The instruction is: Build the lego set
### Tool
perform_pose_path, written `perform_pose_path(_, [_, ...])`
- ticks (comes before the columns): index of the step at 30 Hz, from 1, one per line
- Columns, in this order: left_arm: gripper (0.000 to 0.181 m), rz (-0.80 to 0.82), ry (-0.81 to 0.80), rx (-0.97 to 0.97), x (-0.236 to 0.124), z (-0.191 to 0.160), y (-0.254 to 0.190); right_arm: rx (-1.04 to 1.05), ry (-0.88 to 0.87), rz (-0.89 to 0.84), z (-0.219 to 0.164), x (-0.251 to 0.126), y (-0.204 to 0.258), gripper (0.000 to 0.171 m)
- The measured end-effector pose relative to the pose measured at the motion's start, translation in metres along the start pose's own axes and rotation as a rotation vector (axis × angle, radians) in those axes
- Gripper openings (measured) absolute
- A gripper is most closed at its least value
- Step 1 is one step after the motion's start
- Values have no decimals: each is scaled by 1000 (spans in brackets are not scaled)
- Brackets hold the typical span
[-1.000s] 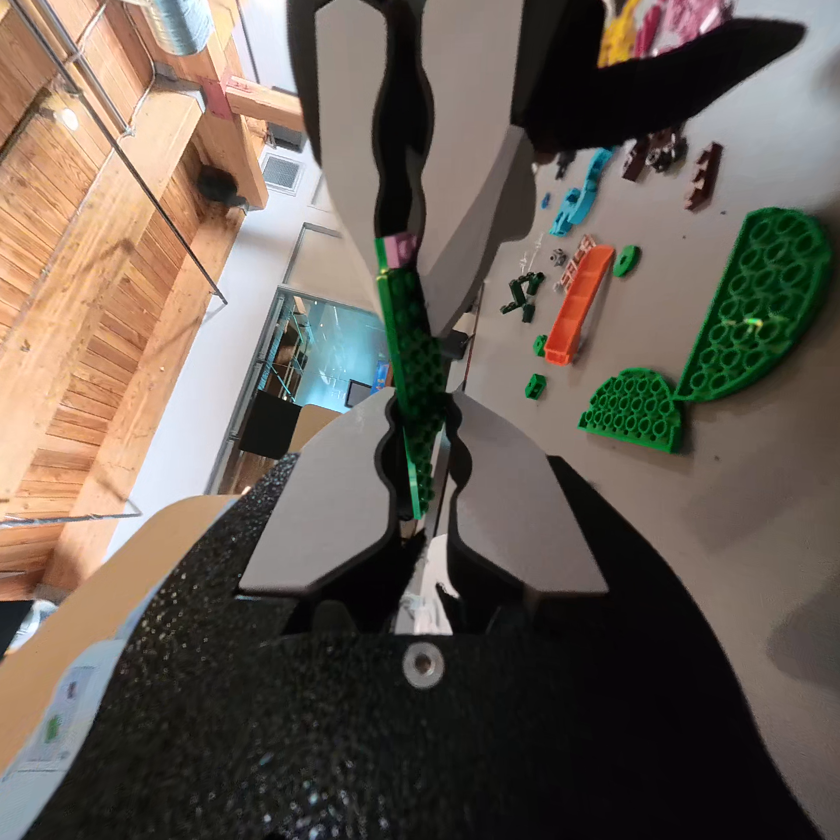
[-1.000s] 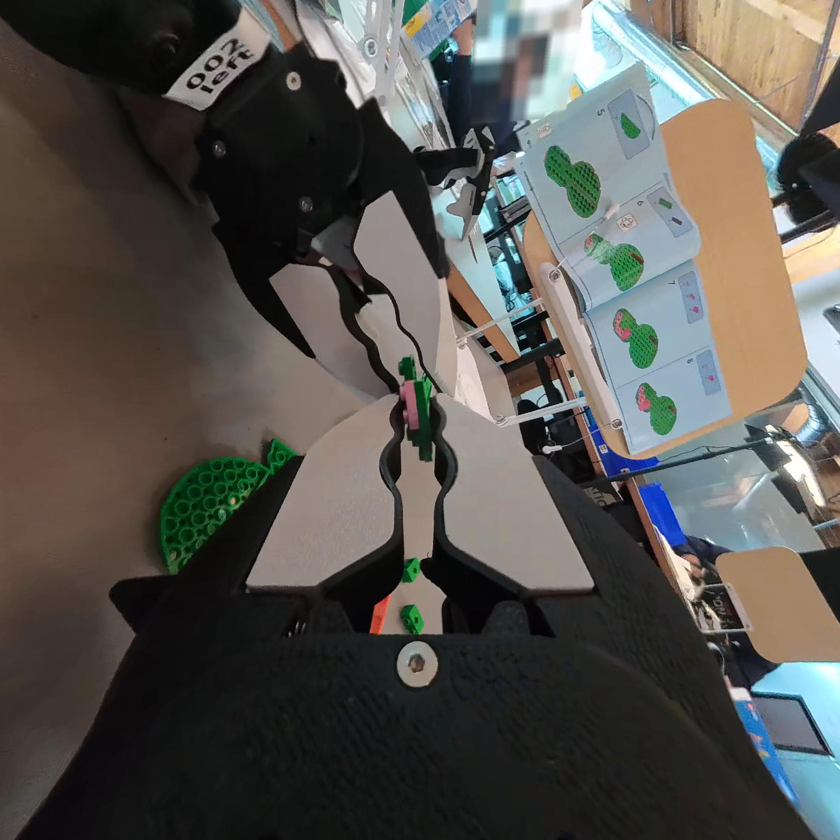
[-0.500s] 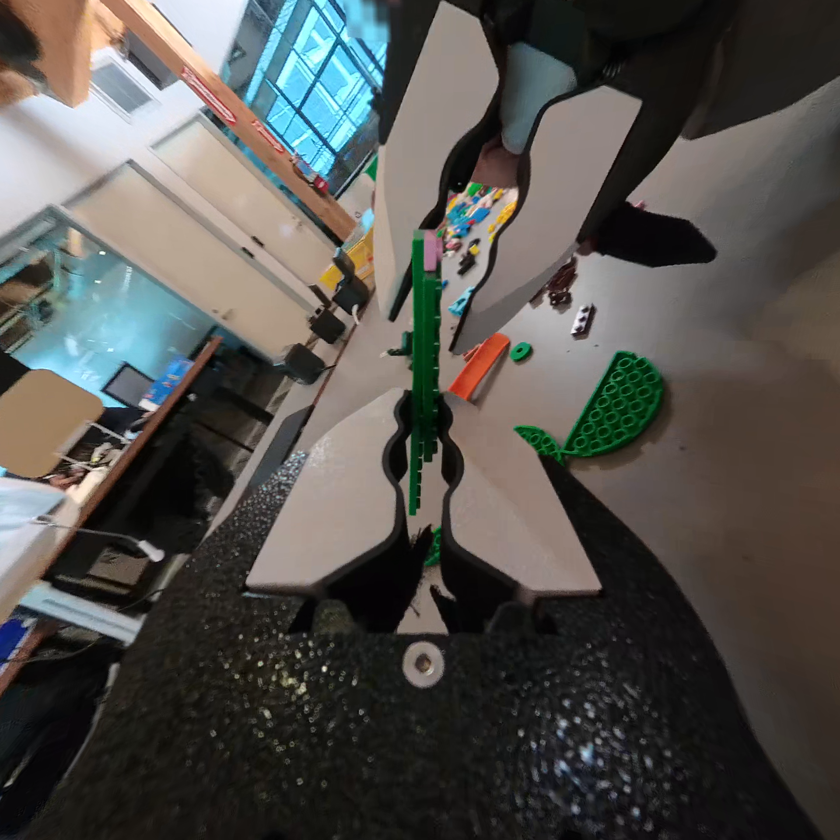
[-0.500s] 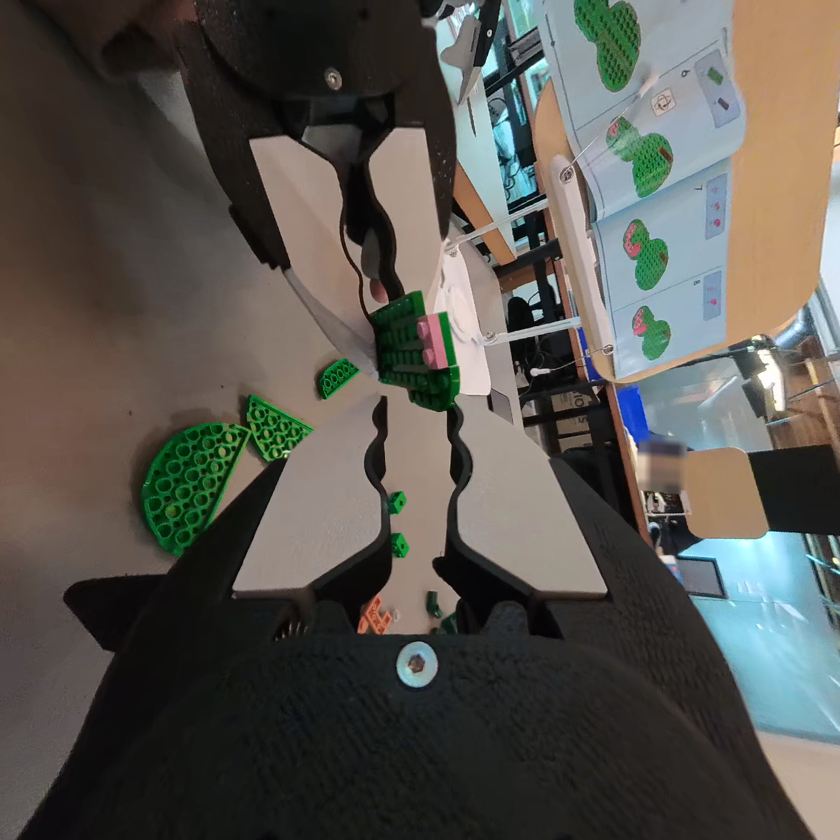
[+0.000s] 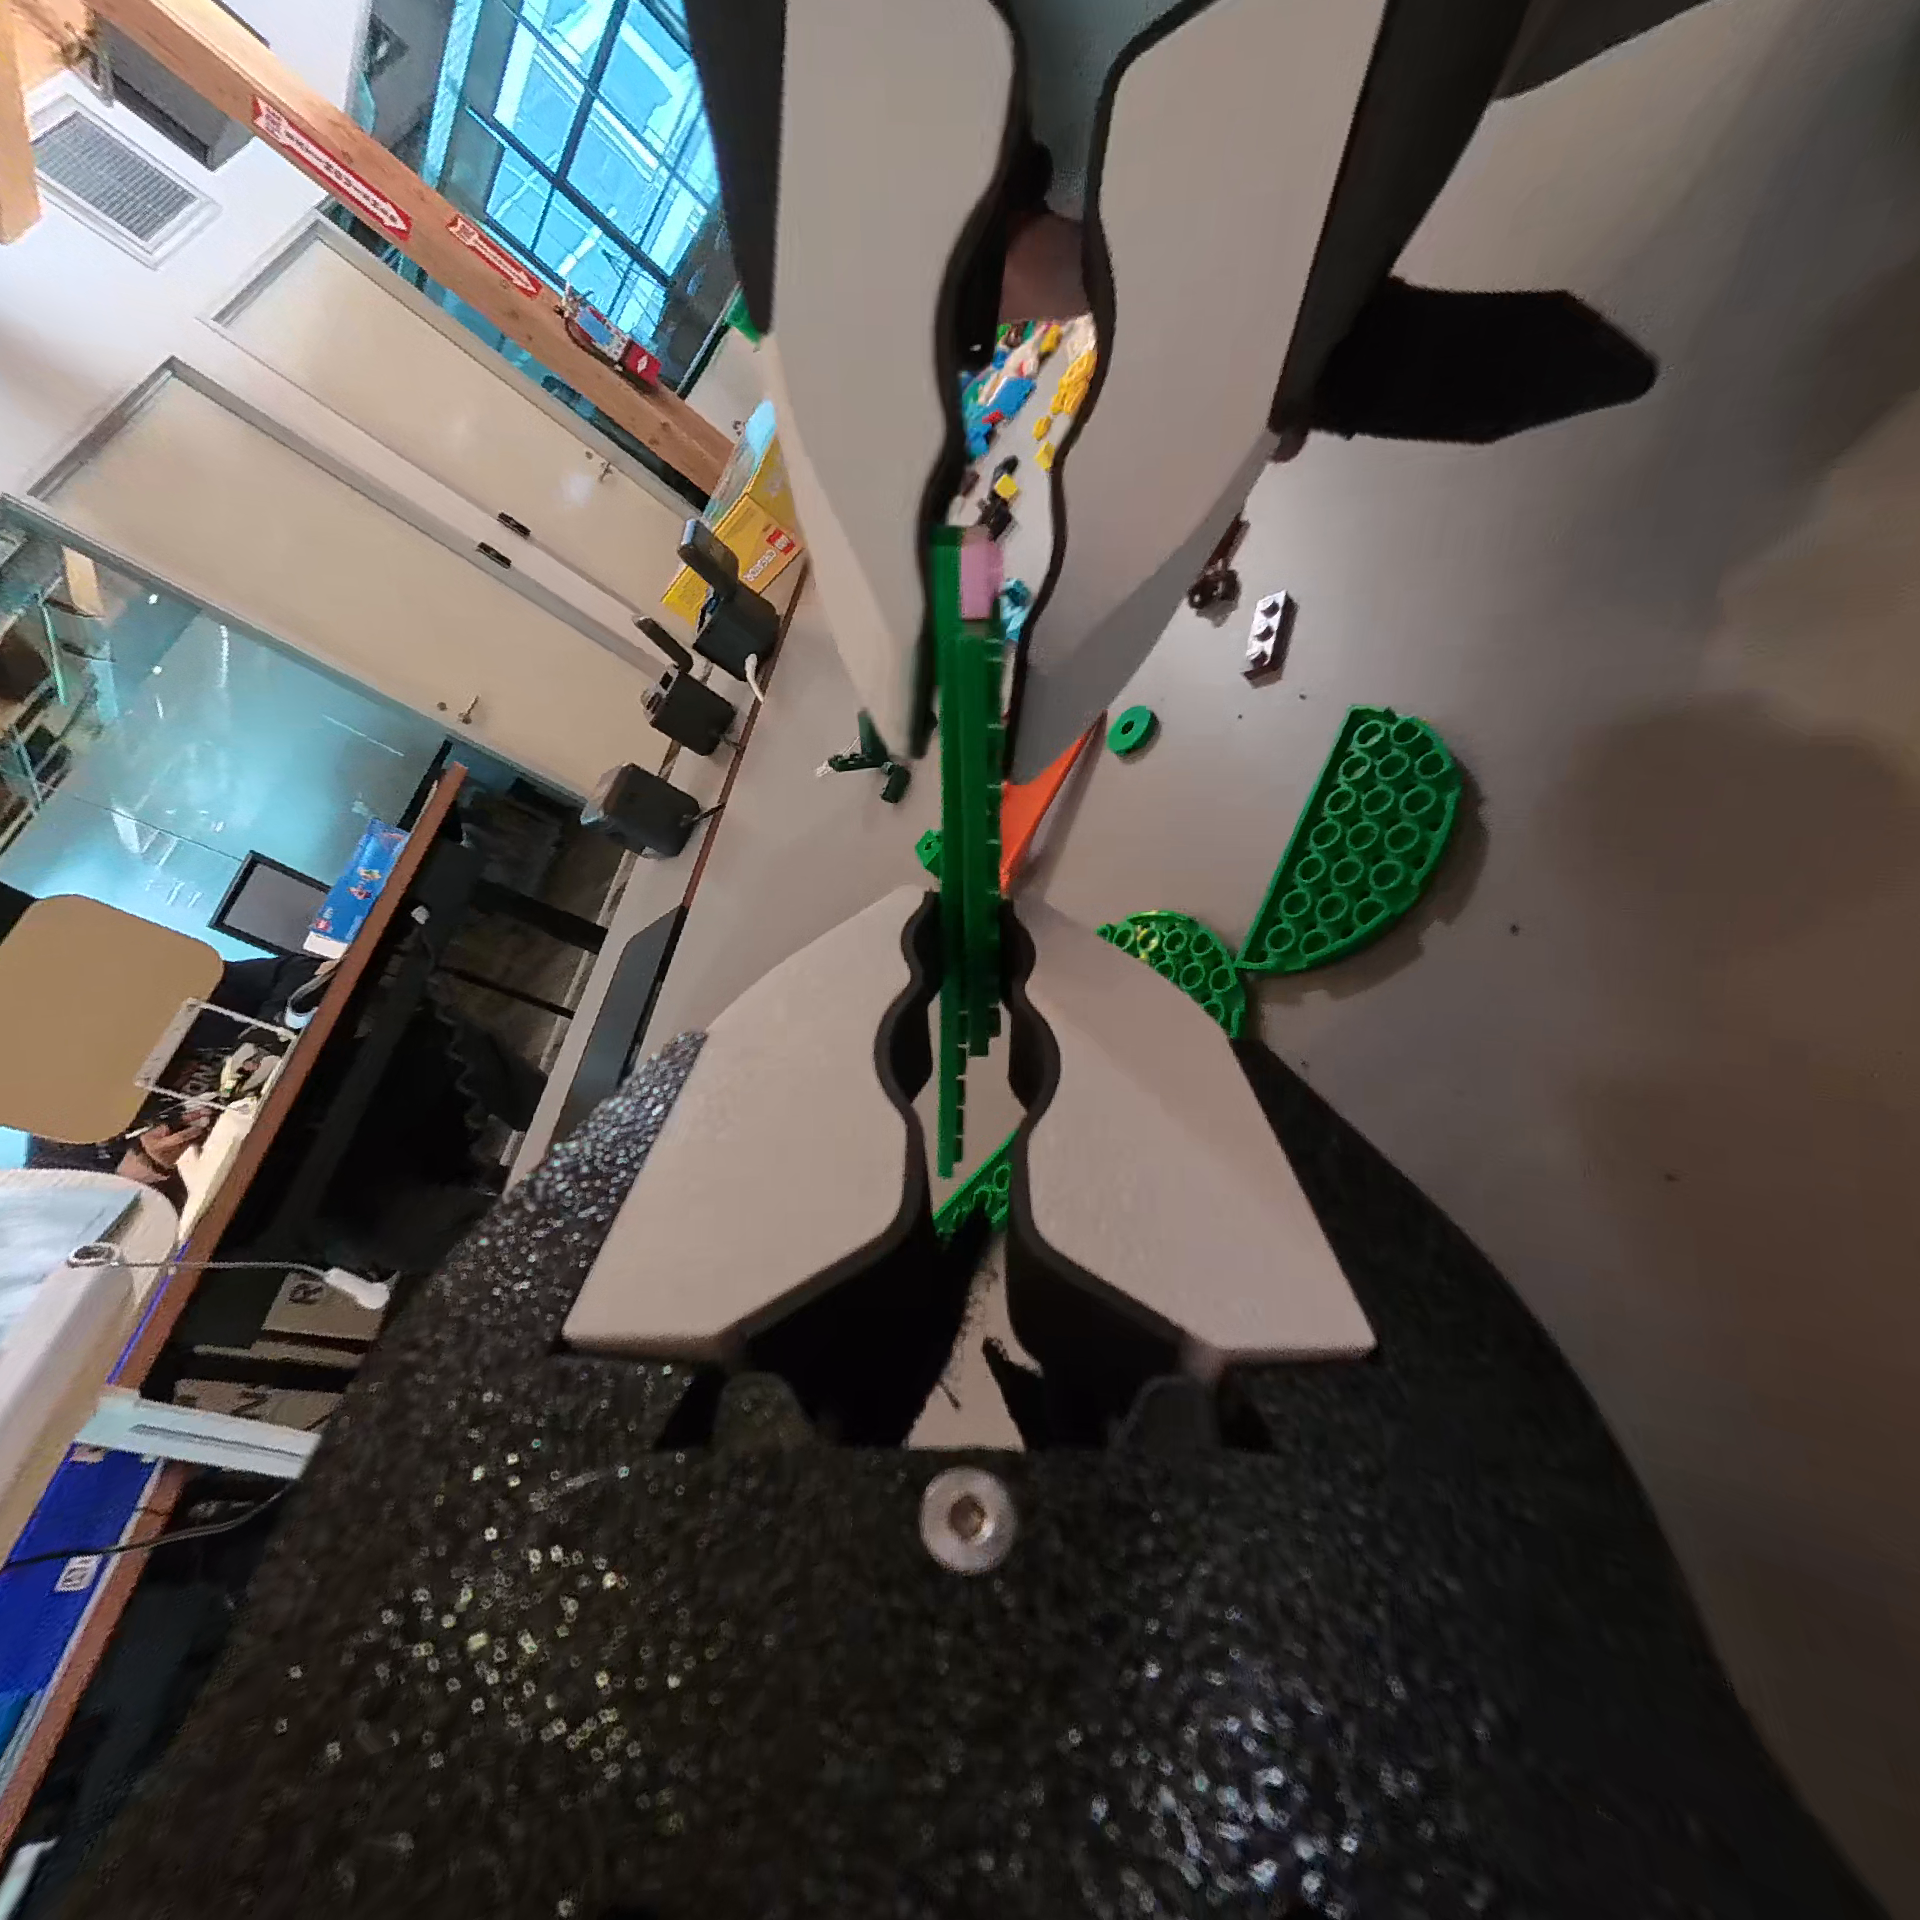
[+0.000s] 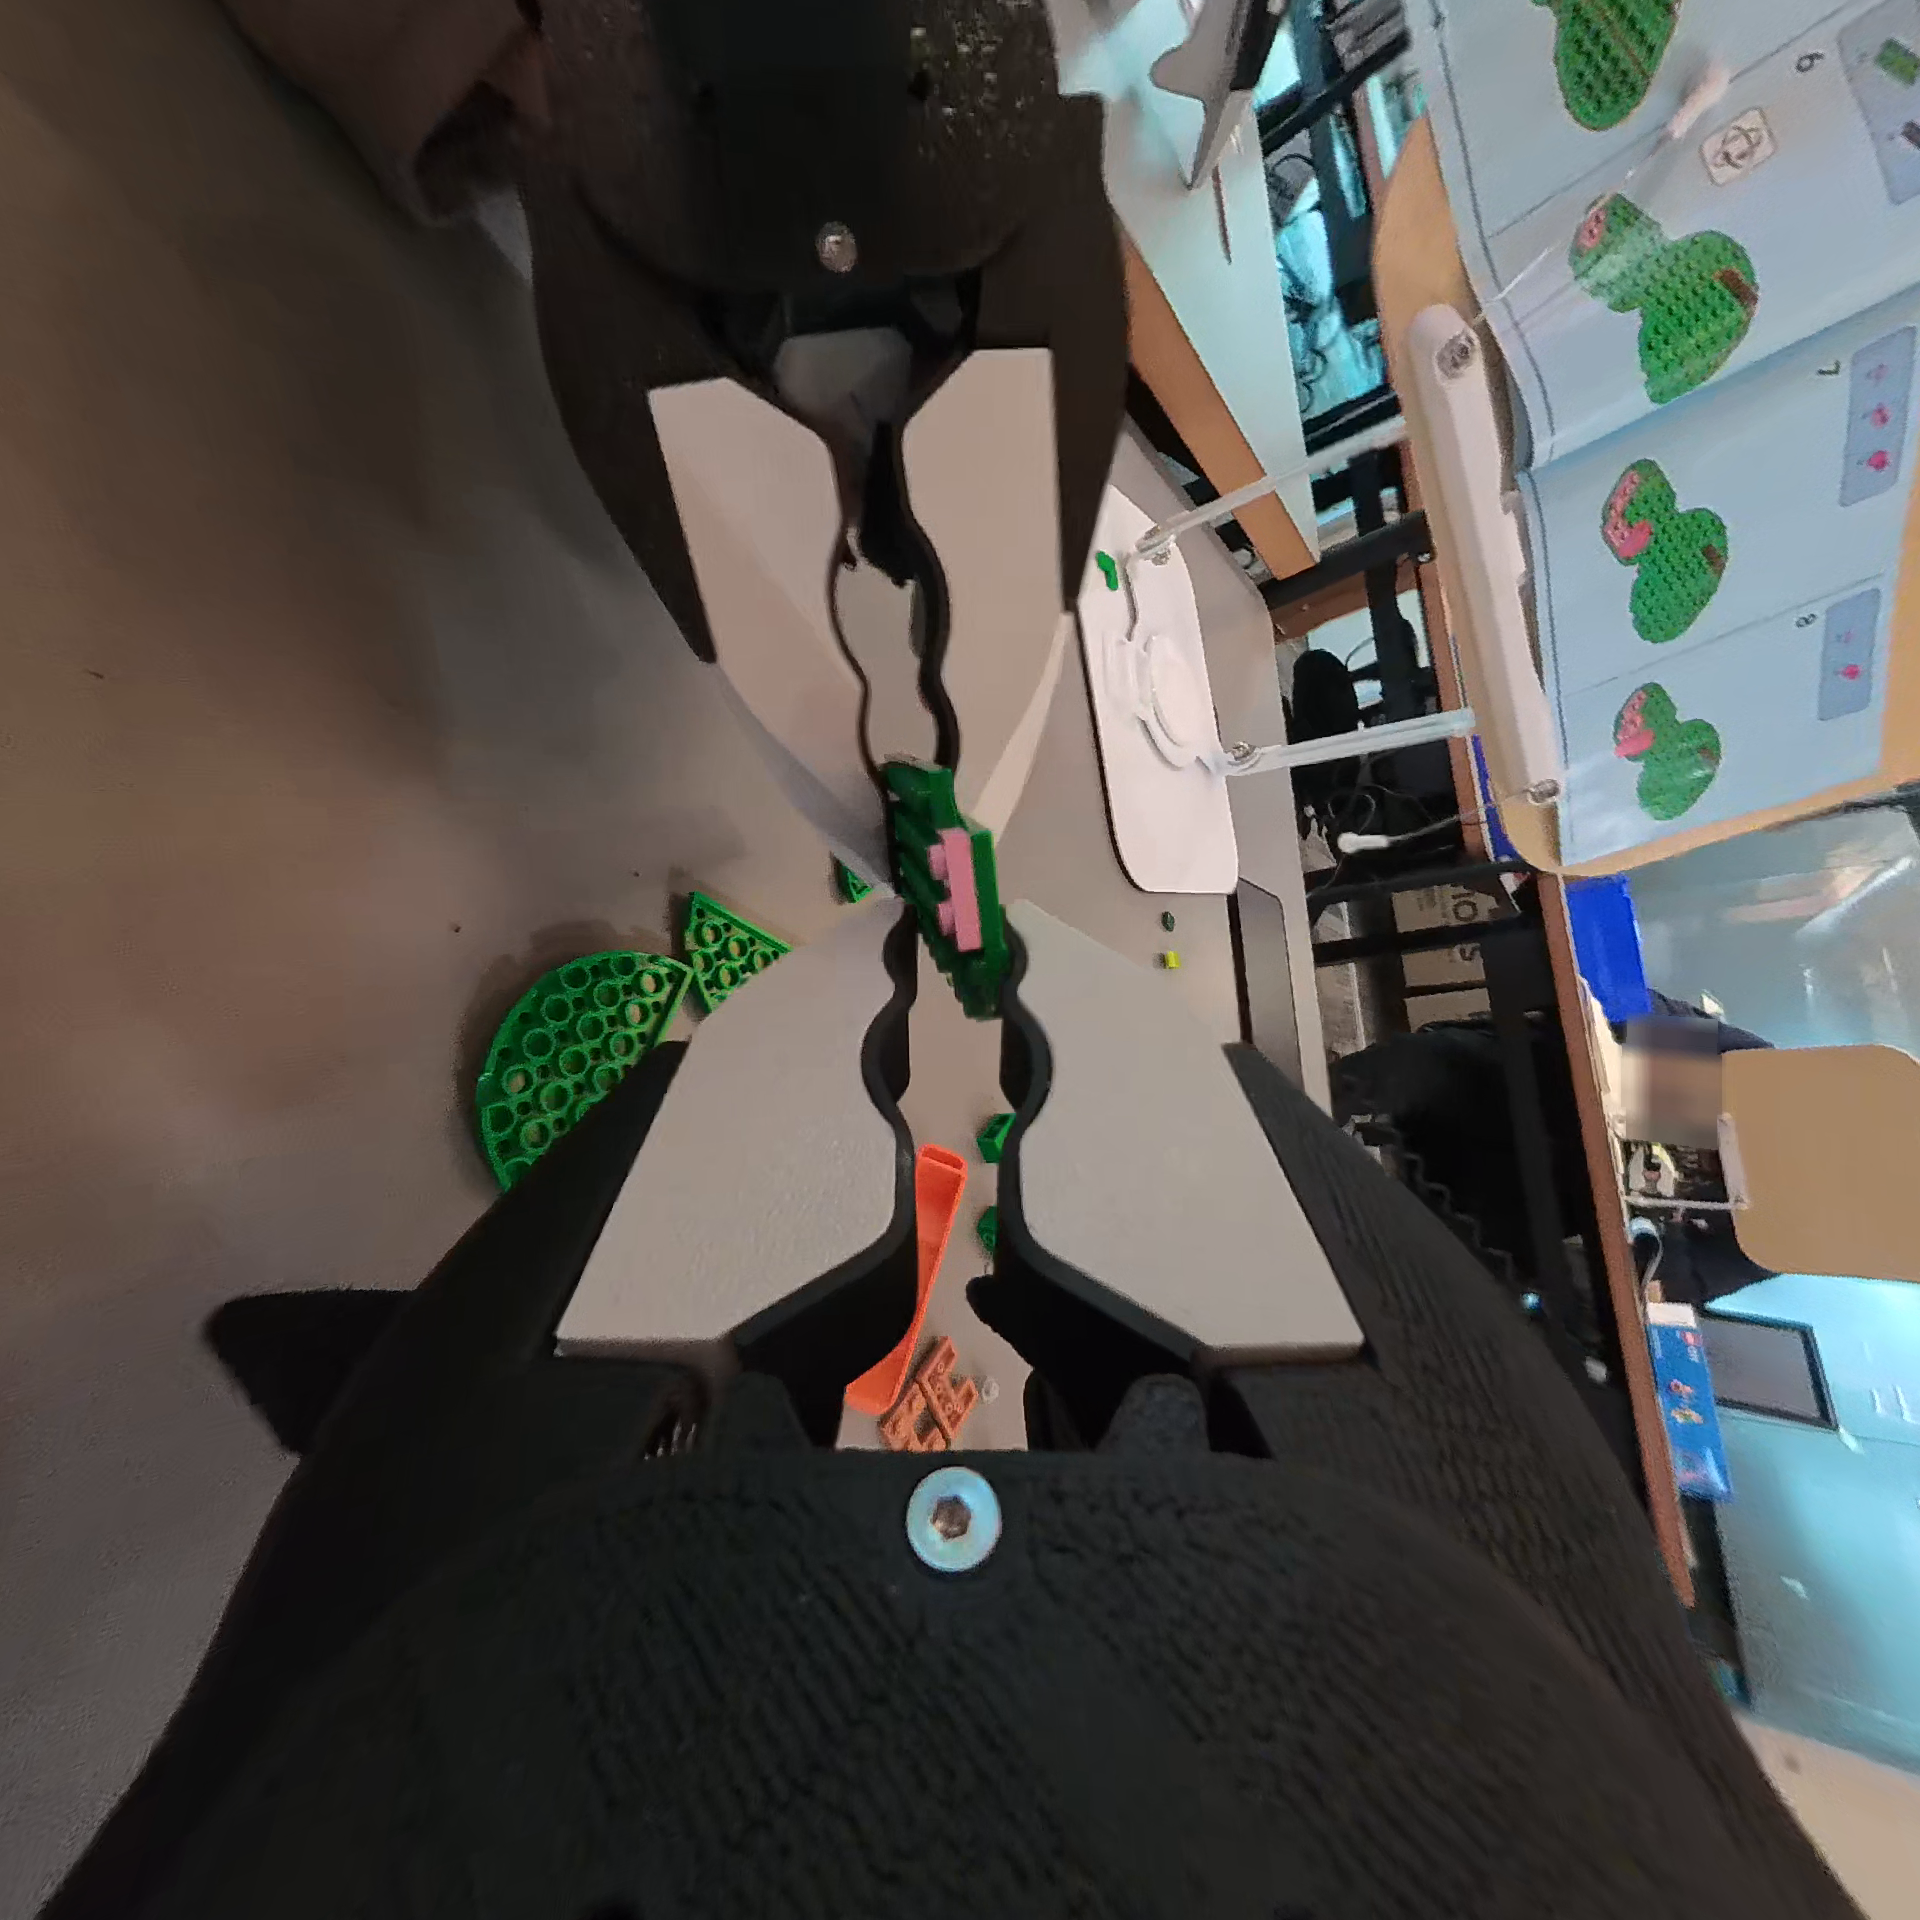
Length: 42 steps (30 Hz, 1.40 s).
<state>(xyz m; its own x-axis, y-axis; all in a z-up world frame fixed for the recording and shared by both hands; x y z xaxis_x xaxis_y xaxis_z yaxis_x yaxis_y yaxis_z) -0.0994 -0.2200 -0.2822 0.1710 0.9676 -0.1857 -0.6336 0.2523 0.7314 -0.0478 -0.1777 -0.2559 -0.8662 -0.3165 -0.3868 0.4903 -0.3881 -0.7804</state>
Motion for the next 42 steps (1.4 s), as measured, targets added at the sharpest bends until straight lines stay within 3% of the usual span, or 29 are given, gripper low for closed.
perform_pose_path(1, [10,1,7,15,0,-1,0,-20,2,6,0,1,2,11])
perform_pose_path(6, [10,3,30,58,-2,-2,1,-40,0,28,0,3,4,7])
perform_pose_path(10, [10,44,73,46,0,-4,4,2,9,-31,-2,4,-1,27])
perform_pose_path(14, [10,78,243,38,2,-25,9,5,76,-29,-3,12,3,44])
perform_pose_path(16, [10,84,266,68,3,-24,7,-61,123,-44,-6,18,7,36])
perform_pose_path(19, [10,92,242,90,5,-21,4,-161,173,-117,-12,22,4,10])
perform_pose_path(22, [18,197,179,93,3,-15,15,-132,119,-128,-13,18,-2,7])
perform_pose_path(25, [44,275,180,76,-3,-16,28,-66,1,-149,-16,7,-14,7])
perform_pose_path(30, [53,385,129,66,-10,-14,41,62,-96,-190,-29,-12,-33,7])
perform_pose_path(36, [55,365,-59,-277,-14,-6,47,319,-354,-185,-21,-24,-45,7])
perform_pose_path(39, [58,223,-232,-549,-12,7,41,501,-533,-120,-11,-27,-47,6])
perform_pose_path(42, [53,108,-386,-672,-14,22,36,576,-619,-17,-4,-25,-40,6])
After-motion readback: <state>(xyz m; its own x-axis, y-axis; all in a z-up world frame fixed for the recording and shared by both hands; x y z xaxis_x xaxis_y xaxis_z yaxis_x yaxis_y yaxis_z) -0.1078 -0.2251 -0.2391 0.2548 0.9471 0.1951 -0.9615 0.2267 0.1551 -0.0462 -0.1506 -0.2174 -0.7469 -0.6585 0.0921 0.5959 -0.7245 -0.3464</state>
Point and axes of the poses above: each gripper's, where its closed fingertips meet, x out along the fingers, z out of its top, y = z × x across the jaws, the point moved 4 cm from there along -x, back along the fingers, and after that the axes turned 5 degrees about -y, right-handed, at the moved point
